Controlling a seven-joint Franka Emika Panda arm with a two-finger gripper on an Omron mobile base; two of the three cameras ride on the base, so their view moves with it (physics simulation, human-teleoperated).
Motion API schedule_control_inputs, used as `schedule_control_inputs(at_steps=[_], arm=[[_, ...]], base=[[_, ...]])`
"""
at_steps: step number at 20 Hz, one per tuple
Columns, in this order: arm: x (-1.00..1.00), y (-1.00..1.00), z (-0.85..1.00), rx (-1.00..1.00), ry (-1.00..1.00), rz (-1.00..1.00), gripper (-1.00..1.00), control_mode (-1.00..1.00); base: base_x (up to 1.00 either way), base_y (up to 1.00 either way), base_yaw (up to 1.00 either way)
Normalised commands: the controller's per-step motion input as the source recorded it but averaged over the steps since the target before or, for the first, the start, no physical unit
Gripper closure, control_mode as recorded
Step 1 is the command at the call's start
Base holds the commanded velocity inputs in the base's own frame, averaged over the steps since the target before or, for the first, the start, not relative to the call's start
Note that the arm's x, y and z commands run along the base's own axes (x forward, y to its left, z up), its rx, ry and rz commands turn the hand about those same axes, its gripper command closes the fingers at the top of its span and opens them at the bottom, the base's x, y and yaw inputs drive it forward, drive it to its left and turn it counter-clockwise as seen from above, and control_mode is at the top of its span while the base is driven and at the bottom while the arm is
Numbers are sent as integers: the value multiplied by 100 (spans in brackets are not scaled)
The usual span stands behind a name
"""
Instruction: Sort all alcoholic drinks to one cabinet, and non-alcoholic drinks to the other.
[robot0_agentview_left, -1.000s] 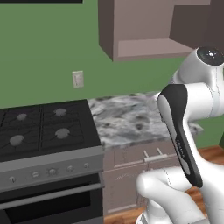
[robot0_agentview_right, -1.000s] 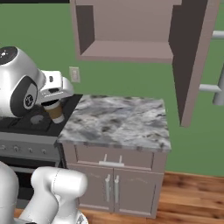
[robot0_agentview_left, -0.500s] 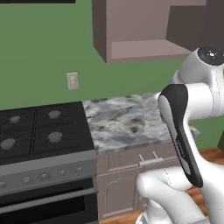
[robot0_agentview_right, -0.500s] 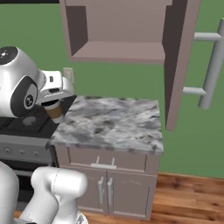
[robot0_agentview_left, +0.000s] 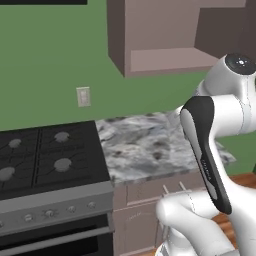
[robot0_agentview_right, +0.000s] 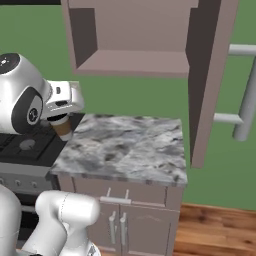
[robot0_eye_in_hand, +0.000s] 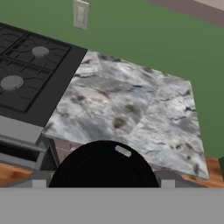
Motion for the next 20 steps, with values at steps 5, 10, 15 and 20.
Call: schedule_control_inputs(at_steps=[5,10,15,20], arm=[[0,0,0,0,0,0,100,100],[0,0,0,0,0,0,100,100],[0,0,0,0,0,0,100,100],[0,0,0,0,0,0,100,100]], base=[[41,-16,0],[41,-16,0],[42,-16,0],[40,-9,0]])
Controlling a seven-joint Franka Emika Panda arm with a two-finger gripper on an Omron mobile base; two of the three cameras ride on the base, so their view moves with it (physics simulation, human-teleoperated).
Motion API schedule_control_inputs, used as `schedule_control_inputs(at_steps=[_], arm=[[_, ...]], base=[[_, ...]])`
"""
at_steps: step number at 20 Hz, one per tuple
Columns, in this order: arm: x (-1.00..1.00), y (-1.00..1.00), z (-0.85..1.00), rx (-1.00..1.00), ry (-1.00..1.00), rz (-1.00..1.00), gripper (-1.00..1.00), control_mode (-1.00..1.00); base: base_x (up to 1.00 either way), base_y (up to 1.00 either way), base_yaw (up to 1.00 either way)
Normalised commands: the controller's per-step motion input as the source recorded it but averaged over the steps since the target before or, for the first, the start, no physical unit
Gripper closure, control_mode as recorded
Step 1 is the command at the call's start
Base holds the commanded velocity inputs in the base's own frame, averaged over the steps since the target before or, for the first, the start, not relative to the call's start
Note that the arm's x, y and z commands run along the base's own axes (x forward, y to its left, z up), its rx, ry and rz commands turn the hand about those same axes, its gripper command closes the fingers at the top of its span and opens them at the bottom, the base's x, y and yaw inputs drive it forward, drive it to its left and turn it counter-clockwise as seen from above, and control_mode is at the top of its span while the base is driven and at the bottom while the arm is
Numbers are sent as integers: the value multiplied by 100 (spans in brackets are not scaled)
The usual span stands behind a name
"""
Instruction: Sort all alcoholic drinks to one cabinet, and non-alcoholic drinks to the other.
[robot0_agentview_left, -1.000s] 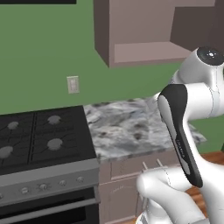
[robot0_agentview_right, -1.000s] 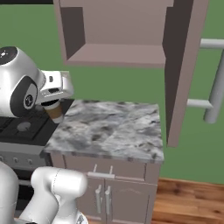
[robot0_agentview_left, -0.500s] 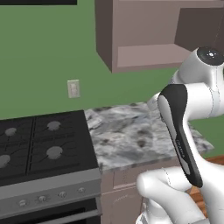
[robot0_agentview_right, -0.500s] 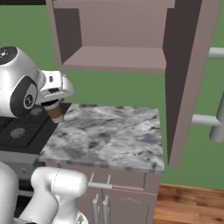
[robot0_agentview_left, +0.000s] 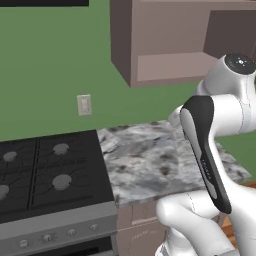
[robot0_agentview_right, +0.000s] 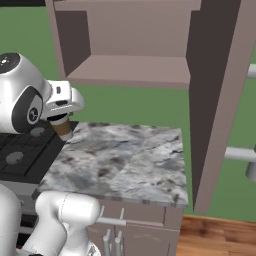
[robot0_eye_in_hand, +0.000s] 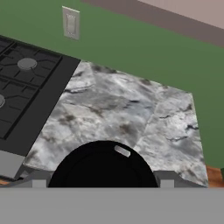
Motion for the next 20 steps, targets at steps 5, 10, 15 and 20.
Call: schedule_control_inputs(at_steps=[5,10,15,20], arm=[[0,0,0,0,0,0,100,100],[0,0,0,0,0,0,100,100],[0,0,0,0,0,0,100,100],[0,0,0,0,0,0,100,100]], base=[[35,0,0],[41,0,0],[46,0,0],[48,0,0]])
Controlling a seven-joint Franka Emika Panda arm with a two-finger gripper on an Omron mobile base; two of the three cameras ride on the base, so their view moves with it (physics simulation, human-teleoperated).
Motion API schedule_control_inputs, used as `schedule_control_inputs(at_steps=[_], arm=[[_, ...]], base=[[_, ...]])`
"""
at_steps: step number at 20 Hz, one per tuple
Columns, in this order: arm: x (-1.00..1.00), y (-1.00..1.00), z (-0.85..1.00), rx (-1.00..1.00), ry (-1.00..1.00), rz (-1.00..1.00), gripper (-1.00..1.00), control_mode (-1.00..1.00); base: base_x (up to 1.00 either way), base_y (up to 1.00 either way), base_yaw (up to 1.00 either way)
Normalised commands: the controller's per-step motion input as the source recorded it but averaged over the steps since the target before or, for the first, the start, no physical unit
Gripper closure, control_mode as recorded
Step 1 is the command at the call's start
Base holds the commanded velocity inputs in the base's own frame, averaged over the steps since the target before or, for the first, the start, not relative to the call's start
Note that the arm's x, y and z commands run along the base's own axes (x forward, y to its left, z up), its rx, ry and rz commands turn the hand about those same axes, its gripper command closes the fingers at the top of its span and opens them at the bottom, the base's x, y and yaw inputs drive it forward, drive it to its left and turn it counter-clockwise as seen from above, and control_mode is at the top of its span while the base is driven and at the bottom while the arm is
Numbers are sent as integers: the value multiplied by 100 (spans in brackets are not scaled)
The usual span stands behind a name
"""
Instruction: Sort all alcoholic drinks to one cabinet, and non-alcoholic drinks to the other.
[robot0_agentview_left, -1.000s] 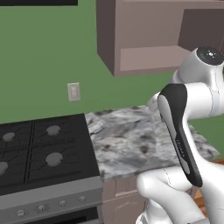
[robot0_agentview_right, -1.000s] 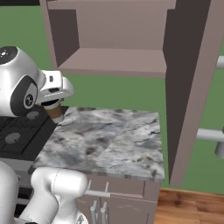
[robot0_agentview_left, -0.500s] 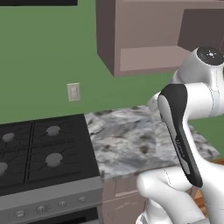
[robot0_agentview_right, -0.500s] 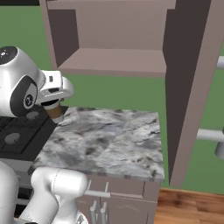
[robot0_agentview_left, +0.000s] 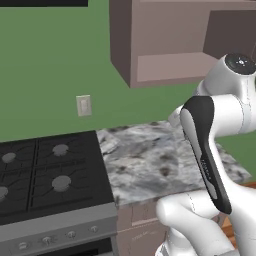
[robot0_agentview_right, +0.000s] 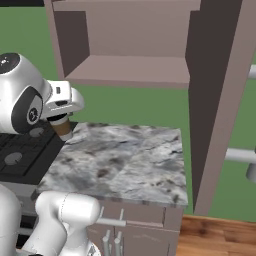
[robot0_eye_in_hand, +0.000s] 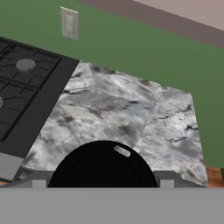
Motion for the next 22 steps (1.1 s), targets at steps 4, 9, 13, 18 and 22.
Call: schedule_control_inputs(at_steps=[4,9,13,18,22], arm=[[21,0,-1,2,1,0,100,-100],[4,0,2,0,-1,0,100,-100],[-10,-3,11,0,-6,0,100,-100],[-20,-7,15,0,-11,0,100,-100],[-16,-8,15,0,-11,0,100,-100]], base=[[11,0,0],[0,0,0],[0,0,0],[0,0,0],[0,0,0]])
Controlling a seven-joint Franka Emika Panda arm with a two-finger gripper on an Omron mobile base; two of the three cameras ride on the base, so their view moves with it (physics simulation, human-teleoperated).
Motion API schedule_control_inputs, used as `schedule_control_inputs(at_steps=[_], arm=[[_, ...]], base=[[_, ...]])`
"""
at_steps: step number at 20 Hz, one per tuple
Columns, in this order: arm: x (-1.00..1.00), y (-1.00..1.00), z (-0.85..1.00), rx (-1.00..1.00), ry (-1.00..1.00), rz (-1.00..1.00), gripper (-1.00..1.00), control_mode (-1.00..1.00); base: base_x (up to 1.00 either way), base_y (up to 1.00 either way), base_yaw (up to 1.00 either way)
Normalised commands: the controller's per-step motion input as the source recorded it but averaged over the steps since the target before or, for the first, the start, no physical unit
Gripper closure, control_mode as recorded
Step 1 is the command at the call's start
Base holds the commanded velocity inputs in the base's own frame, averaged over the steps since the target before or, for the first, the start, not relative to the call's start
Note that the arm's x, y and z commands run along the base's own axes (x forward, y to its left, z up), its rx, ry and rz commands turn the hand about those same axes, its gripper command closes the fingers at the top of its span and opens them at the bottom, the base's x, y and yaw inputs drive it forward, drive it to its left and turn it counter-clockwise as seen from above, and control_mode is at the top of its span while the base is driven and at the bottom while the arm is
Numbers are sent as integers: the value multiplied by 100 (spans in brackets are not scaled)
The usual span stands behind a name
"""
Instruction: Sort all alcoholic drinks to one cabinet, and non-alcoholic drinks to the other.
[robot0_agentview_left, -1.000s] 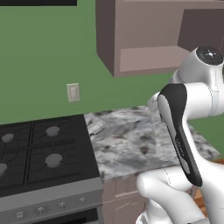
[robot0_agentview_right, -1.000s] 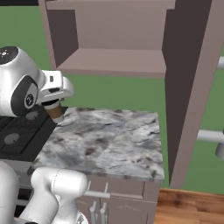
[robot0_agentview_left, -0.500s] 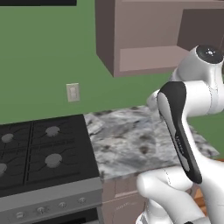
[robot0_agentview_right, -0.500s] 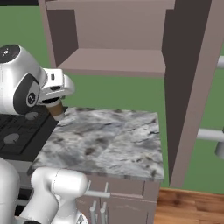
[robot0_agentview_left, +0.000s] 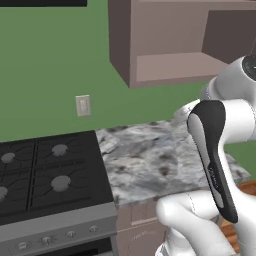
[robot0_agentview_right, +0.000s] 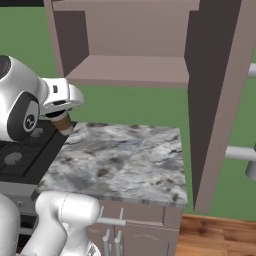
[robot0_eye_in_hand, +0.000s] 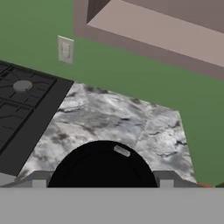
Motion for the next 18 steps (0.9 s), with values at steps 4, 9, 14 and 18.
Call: schedule_control_inputs(at_steps=[4,9,14,18], arm=[[-13,-9,21,0,-11,0,100,-100],[-4,-7,21,0,-7,0,100,-100],[-1,-5,20,0,-5,0,100,-100],[-2,-7,23,0,-5,0,100,-100]], base=[[0,0,0],[0,0,0],[0,0,0],[0,0,0]])
